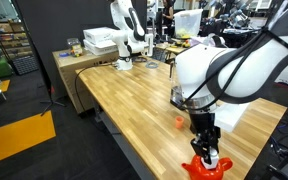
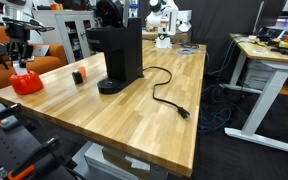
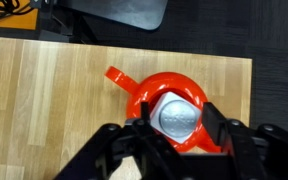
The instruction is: Pick up the white bottle and put it in the orange plastic kettle
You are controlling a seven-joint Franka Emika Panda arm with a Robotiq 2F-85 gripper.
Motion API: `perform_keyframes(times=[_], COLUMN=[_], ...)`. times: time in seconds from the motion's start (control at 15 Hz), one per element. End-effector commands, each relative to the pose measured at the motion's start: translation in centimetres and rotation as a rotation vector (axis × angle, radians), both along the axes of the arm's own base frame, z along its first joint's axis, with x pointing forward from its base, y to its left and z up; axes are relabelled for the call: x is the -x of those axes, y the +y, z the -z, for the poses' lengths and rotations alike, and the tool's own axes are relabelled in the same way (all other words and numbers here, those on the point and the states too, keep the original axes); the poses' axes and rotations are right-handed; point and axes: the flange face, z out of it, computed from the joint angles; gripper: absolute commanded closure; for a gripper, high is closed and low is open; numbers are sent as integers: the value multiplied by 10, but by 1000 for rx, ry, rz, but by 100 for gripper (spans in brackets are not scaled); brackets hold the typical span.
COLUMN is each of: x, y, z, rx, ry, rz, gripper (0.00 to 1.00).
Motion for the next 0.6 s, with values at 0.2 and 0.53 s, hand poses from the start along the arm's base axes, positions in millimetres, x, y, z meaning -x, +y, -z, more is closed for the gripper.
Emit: perform_keyframes(times=[0.2,0.53], x=[-3,1], y=[1,1], z=[1,-7], rx=[-29,-23], ry=[23,4], rz=[4,-13], gripper=[26,2])
